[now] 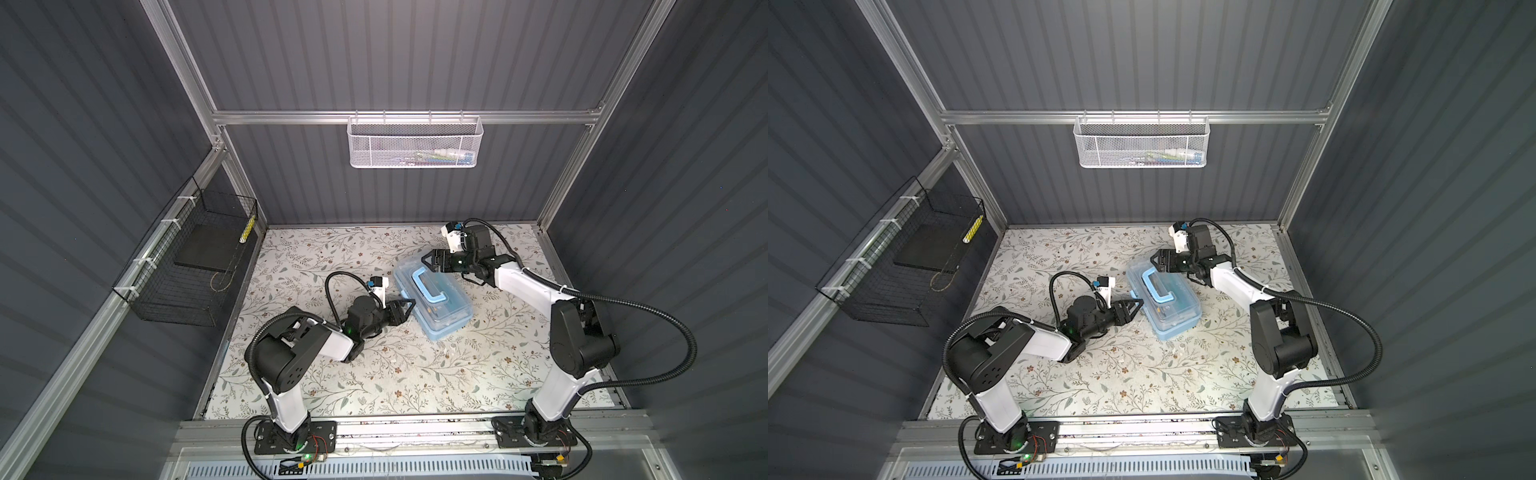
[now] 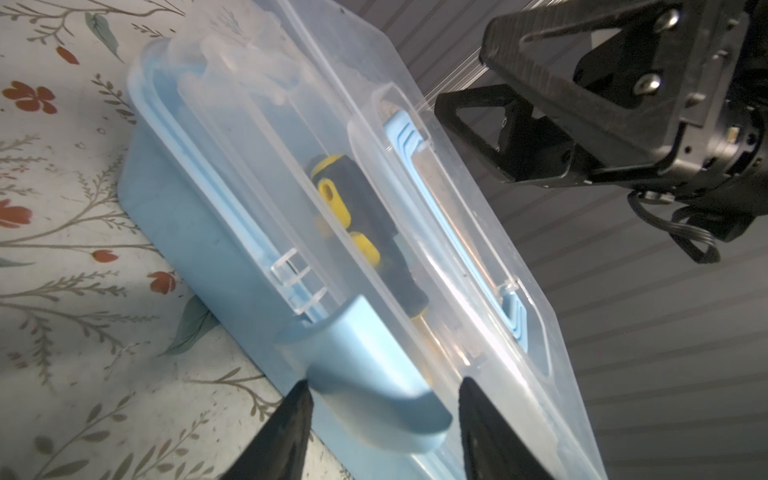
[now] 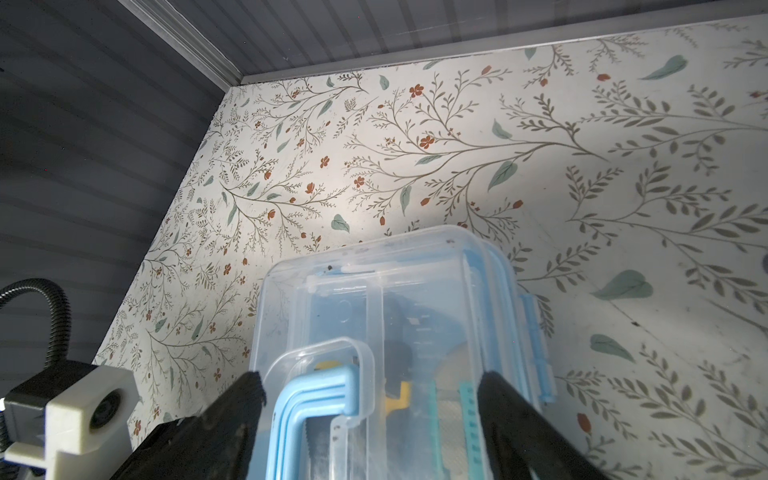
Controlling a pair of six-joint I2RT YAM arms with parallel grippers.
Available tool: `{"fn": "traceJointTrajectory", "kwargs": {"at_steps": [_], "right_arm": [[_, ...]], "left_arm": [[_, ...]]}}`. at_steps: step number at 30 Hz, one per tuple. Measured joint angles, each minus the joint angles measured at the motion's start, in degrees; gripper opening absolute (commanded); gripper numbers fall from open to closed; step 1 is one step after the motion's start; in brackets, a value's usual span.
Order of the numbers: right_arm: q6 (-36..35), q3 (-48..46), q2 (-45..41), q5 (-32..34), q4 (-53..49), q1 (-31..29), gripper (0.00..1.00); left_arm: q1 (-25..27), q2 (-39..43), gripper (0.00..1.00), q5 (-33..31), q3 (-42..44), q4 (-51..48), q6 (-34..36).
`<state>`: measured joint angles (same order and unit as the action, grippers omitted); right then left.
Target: Pack the tool kit
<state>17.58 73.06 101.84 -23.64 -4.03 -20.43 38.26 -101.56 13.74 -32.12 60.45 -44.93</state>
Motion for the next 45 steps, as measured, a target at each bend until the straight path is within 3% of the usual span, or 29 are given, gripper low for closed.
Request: {"fn": "traceJointTrajectory", "kwargs": {"at_steps": [10,27,45], "right_arm": [[0.0,0.0,0.0,0.0,0.0,0.0,0.83],[0.0,0.0,0.0,0.0,0.0,0.0,0.83],[0.0,0.0,0.2,0.0,0.4,0.0,0.83]], "left_arm": [[0.0,11.1,0.53,-5.1,-0.6,-16.0,7.4],[0.0,8.1,0.38,-3.7,-0.8,-18.4,7.6],[0.3,11.8,0.31,-7.6,-5.8,-33.7,8.1]]}}
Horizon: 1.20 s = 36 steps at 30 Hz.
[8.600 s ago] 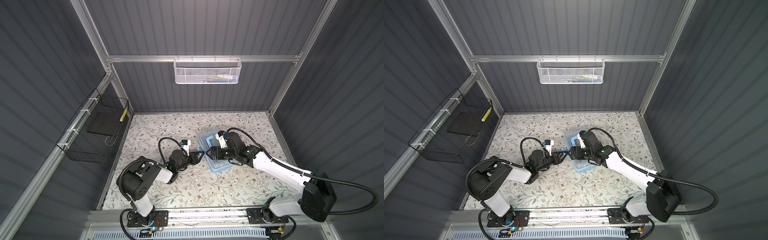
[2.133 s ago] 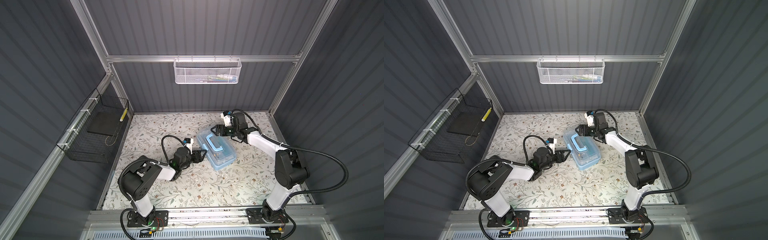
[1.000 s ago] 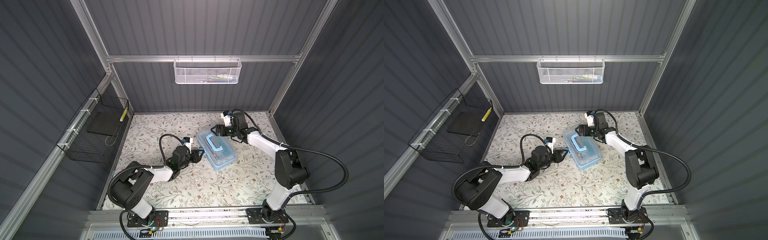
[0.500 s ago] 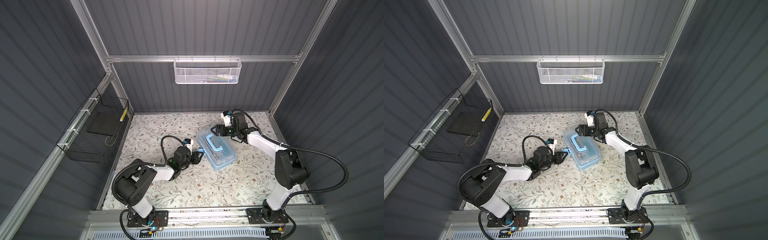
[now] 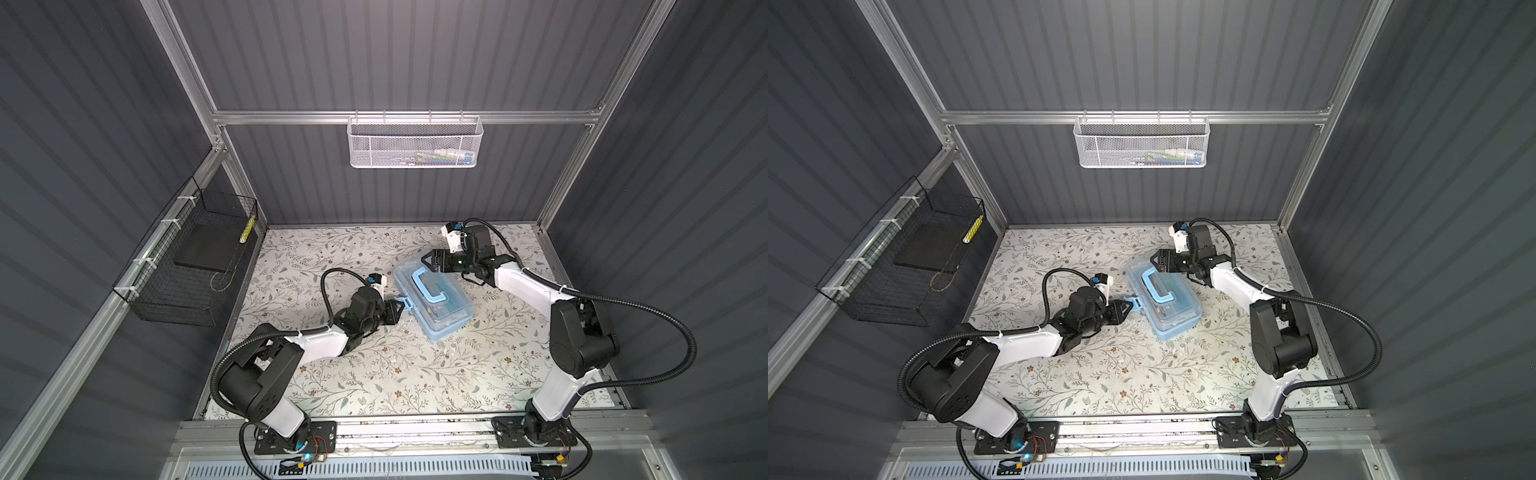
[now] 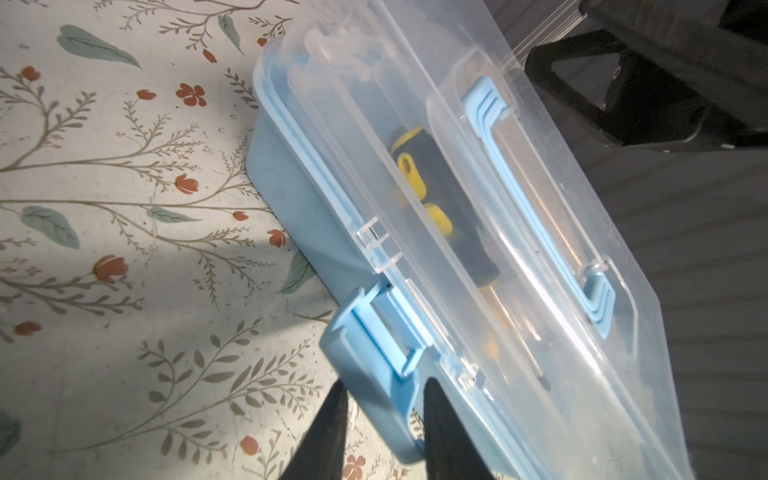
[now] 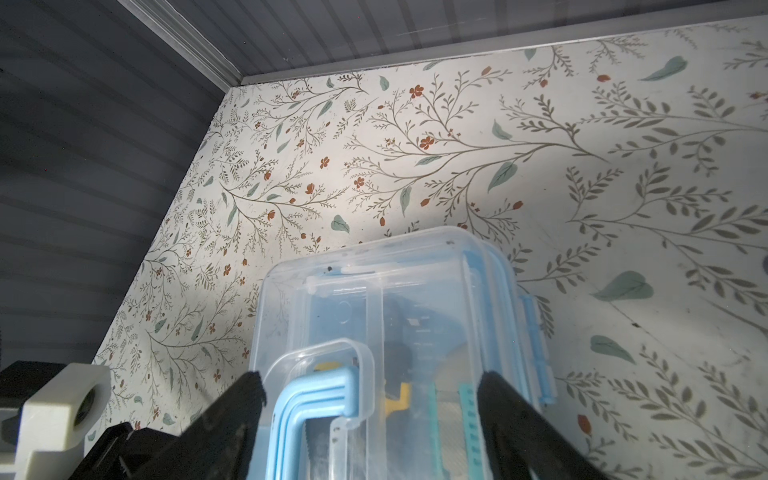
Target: Pack the tool kit
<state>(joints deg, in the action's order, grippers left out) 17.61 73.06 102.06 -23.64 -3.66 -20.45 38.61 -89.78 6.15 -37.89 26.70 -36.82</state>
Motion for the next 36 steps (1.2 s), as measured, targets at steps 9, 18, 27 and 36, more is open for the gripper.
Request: {"fn": "traceJointTrajectory", "kwargs": {"at_steps": [9,18,27,36], "right_arm": [[0.0,0.0,0.4,0.0,1.0,-0.1,0.83],[0.2,0.0,0.7,0.0,1.9,-0.1,0.83],[0.2,0.0,1.2,0.0,3.0,-0.1,0.83],[0.2,0.0,1.4,0.0,3.7,-0.2,0.82]], "left_arm": [[0.1,0.3,0.27,-0.9,-1.1,-5.0,0.0],[0.3,0.3,0.26,-1.0,-2.6,-7.5,-0.8],[1.0,0.2,0.25,-0.6,-8.5,-14.3,-2.6],[2.5,-0.4,0.25,0.9,-10.4,-14.4,-4.5]]}}
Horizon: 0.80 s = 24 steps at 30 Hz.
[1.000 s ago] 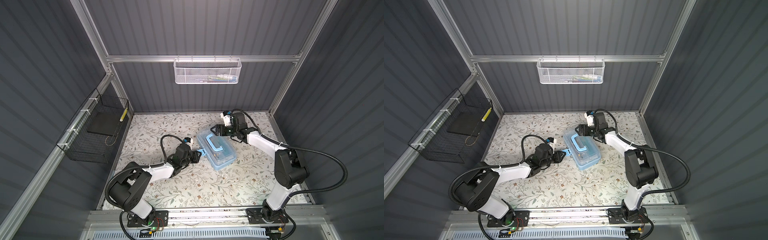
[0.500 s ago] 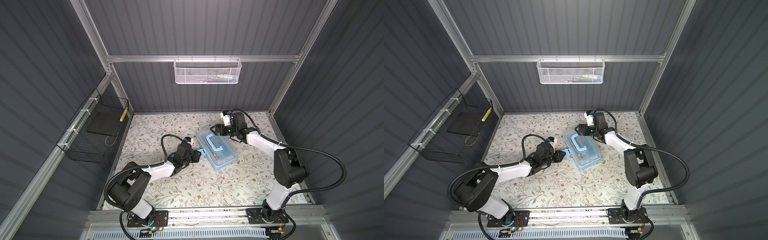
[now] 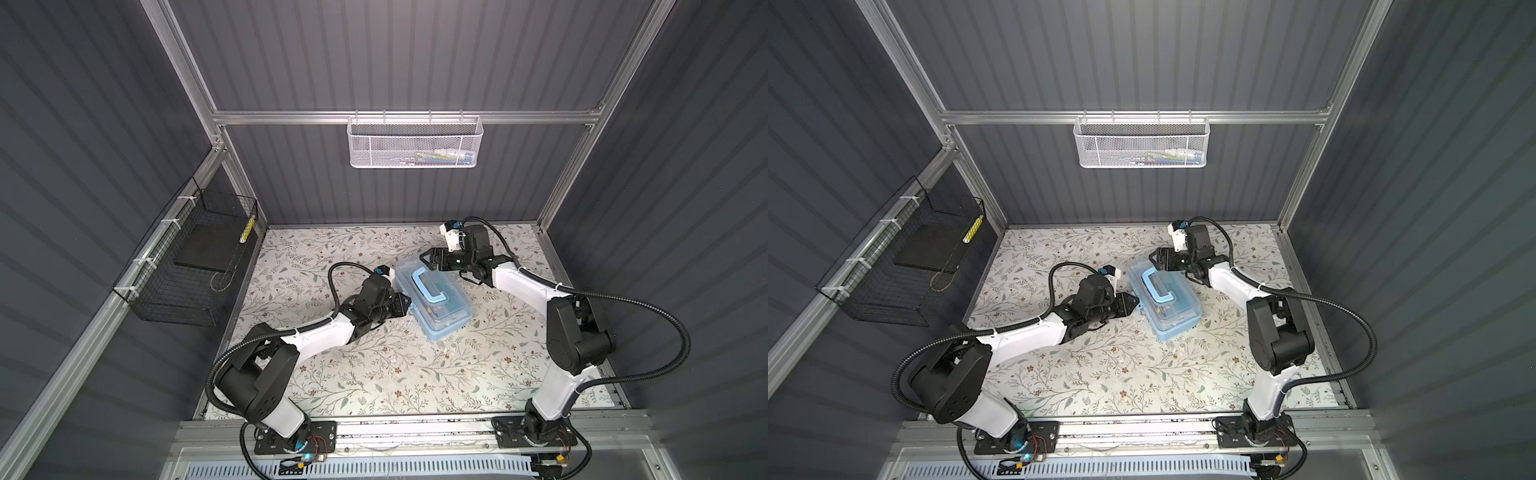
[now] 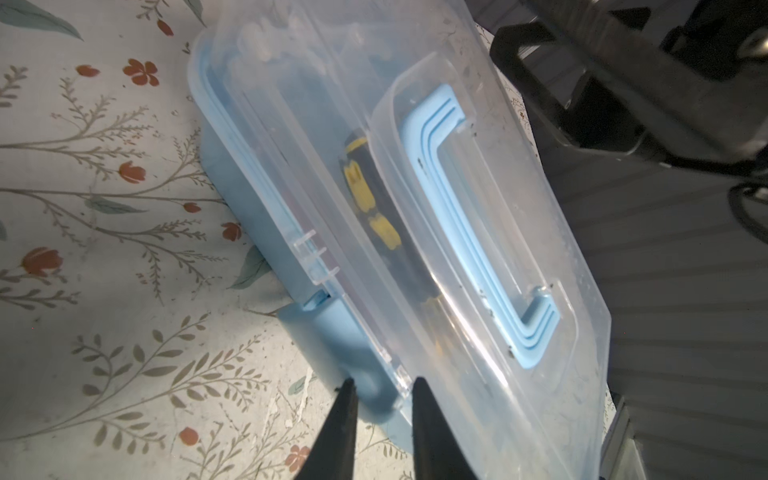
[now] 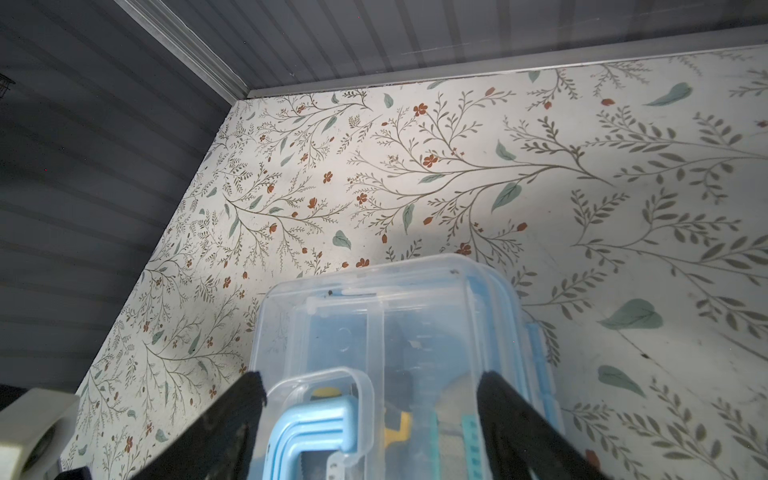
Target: Pack the tool kit
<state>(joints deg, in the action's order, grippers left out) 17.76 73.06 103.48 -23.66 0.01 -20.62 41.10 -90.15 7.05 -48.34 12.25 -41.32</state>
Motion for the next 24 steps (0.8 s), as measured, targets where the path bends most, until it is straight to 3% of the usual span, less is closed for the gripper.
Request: {"fn": "traceJointTrajectory", "kwargs": {"at_steps": [13,24], "right_arm": [[0.0,-0.7,0.0,0.0,1.2,0.0,0.82],[0.0,-1.2,0.0,0.0,2.1,0.0,0.82]], "left_arm": [[0.9,-1.5,0.25,0.0,0.0,0.5,-0.9],[0.9,-2.8,0.24,-3.7,-0.6,-1.8,0.9]]}}
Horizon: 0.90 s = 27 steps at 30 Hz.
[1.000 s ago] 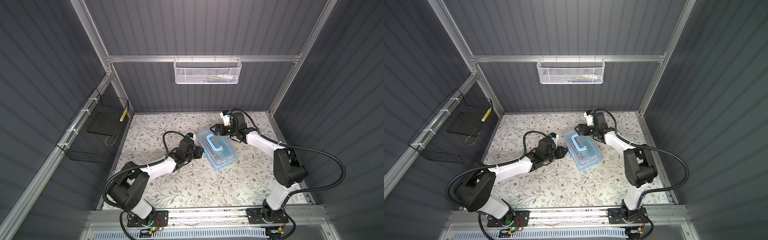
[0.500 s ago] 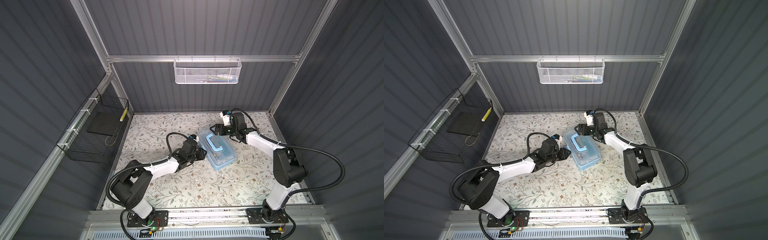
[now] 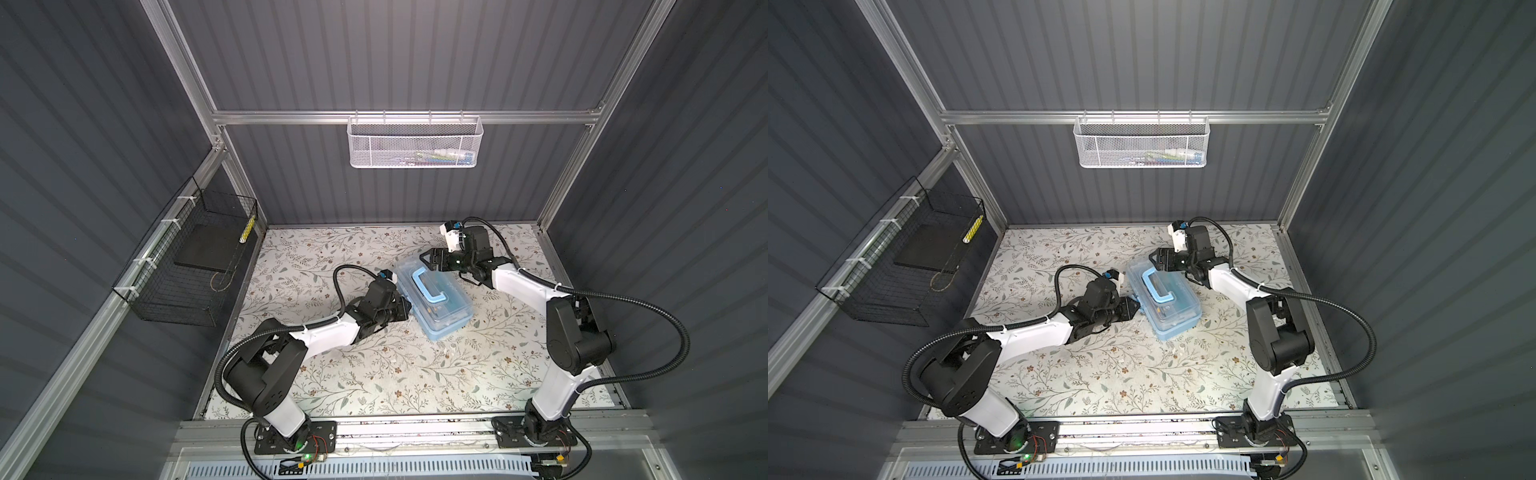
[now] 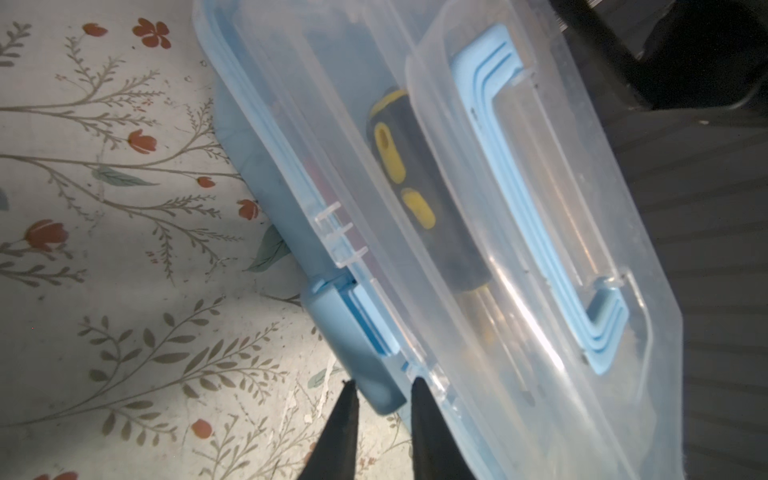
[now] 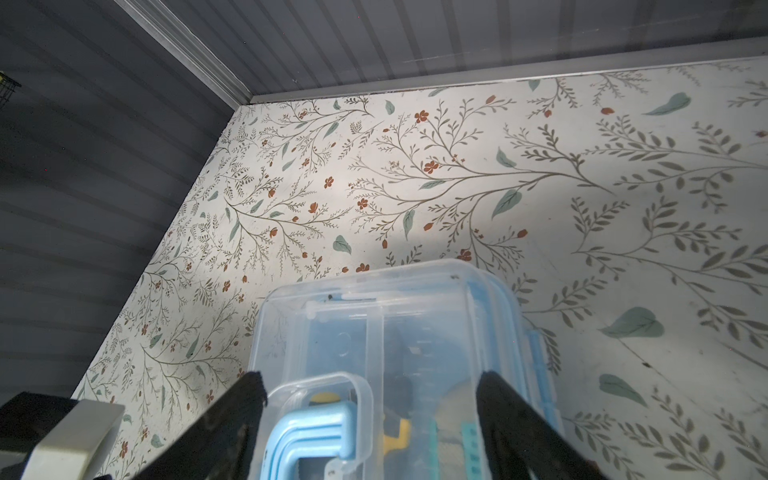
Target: Pack the tool kit
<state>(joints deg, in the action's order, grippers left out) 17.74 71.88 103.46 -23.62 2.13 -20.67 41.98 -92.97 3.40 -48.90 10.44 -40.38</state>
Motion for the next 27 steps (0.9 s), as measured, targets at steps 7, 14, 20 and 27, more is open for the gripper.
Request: {"fn": "traceJointTrajectory", "kwargs": {"at_steps": [7,14,20,27], "right_arm": [[0.0,0.0,0.0,0.0,0.0,0.0,0.82],[0.0,0.0,0.0,0.1,0.0,0.0,0.82],[0.0,0.0,0.0,0.3,0.1,-0.1,0.82],[0.0,0.0,0.0,0.4,0.2,-0.1,0.82]], "left_arm": [[0.0,-0.9,0.24,-0.3,-0.2,0.0,1.0],[0.0,-0.9,0.25,0.0,-2.1,0.3,2.3],[-0.1,-0.8,0.25,0.2,-3.3,1.2,2.5],[0.0,-1.0,0.24,0.8,-3.3,1.4,2.4]]}}
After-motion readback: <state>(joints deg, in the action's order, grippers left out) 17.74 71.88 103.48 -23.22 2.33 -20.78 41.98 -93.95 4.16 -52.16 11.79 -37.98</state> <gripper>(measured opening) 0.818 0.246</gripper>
